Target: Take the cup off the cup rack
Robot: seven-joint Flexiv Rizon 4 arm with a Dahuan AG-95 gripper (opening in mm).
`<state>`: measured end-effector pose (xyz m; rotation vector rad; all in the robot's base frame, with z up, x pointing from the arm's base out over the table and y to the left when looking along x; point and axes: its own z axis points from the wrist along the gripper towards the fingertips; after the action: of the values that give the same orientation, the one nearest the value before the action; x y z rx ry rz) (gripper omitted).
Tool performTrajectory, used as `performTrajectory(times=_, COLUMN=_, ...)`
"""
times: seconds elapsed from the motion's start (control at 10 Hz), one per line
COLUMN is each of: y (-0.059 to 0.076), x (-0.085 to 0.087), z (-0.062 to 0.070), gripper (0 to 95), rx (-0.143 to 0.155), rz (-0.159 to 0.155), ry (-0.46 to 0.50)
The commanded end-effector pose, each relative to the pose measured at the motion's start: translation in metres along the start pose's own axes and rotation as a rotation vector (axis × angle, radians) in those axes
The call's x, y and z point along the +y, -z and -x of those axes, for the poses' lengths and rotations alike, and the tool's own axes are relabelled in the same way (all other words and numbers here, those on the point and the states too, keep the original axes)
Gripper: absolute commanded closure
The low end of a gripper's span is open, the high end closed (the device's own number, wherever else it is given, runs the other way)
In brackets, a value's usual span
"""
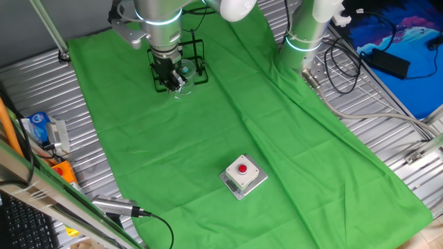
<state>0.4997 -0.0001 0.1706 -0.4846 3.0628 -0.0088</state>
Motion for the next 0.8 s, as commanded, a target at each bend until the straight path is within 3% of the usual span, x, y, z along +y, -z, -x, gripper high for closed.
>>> performTrajectory(times=0.1, y=-0.0003, x=0.0000, z=0.0003, gripper=95.0, rx=0.001, rz=0.001, ry=-0.008)
performTrajectory(times=0.8, y=-0.0002, x=0.0000, z=0.0005, gripper=95.0, rx=-0.005, rz=0.007, ry=-0.002)
